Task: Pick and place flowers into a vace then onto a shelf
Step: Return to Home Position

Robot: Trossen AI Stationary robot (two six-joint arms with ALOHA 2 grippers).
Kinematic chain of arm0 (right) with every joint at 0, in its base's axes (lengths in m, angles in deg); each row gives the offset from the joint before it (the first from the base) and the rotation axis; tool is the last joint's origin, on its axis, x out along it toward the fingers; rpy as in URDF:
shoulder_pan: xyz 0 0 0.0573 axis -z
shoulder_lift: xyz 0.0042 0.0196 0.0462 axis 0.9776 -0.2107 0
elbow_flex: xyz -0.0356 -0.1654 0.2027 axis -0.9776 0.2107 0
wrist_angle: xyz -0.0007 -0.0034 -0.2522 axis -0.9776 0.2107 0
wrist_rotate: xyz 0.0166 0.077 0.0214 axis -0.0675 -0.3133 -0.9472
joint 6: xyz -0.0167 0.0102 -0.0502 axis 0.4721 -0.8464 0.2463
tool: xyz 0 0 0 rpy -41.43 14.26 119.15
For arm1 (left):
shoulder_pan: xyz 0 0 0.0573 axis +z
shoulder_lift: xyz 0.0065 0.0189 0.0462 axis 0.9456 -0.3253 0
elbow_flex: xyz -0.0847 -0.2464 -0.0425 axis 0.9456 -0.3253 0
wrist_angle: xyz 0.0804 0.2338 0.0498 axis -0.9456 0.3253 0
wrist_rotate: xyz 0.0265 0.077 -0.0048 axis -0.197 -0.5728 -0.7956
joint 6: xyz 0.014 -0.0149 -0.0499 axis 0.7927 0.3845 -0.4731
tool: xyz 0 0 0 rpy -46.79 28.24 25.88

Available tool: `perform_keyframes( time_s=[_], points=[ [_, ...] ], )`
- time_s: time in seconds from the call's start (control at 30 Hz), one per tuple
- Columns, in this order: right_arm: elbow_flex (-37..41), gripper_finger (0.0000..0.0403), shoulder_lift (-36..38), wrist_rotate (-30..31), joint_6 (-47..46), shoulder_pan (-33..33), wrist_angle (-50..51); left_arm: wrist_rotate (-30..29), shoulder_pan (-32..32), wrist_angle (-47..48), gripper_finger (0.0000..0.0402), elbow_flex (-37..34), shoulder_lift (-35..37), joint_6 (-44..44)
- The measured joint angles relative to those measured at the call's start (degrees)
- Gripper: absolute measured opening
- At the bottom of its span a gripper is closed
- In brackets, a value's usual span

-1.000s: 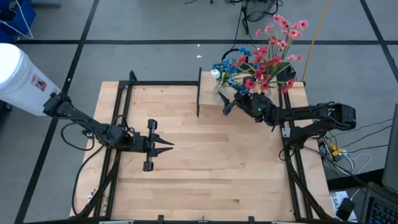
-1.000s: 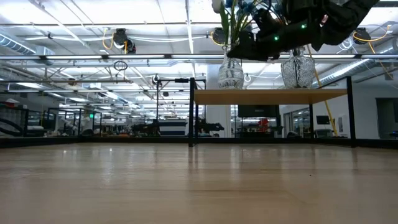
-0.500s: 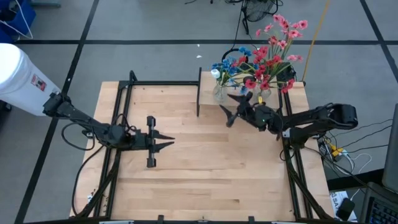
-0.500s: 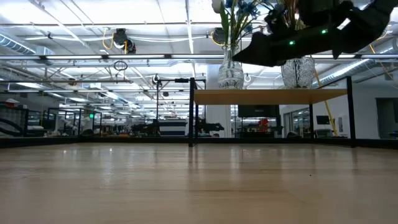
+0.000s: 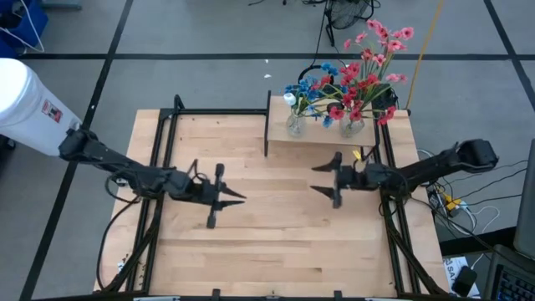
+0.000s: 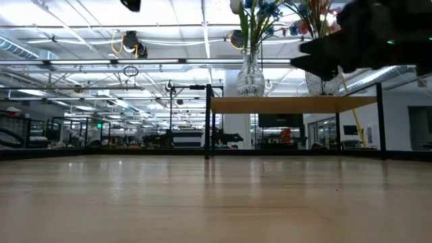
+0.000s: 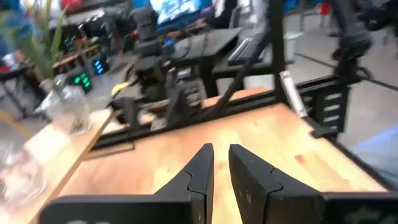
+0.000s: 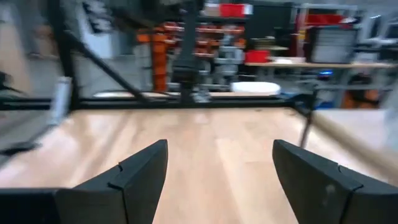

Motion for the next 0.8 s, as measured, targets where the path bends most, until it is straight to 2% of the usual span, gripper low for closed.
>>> perform_keyframes(
  time_s=[0.17,0.27,0.43,0.53,0.63,0.8],
  points=[
    [7.0,0.0279,6.9,-0.3,-5.8,-3.1,-2.8,-0.1,3.1,-3.1,0.0058,0.0,-5.5,-3.0],
    [10.2,0.0279,10.3,-0.3,-5.0,-5.6,-5.4,-0.3,4.2,-8.6,0.0058,0.0,-10.5,-3.0],
    [10.4,0.0279,13.3,-1.9,-4.0,-7.8,-2.1,1.5,6.6,-20.3,0.0058,0.0,-20.4,-3.9],
    [10.4,0.0279,14.3,-1.8,-3.1,-8.3,-2.5,1.3,8.6,-22.9,0.0058,-0.1,-24.8,-5.8],
    [10.5,0.0279,14.4,-1.8,-2.7,-8.5,-0.3,2.5,10.5,-23.9,0.0058,-0.1,-27.3,-8.3],
    [10.5,0.0279,14.4,-1.7,-2.6,-8.6,1.8,6.9,12.4,-27.5,0.0058,-1.3,-27.4,-8.2]
  ],
)
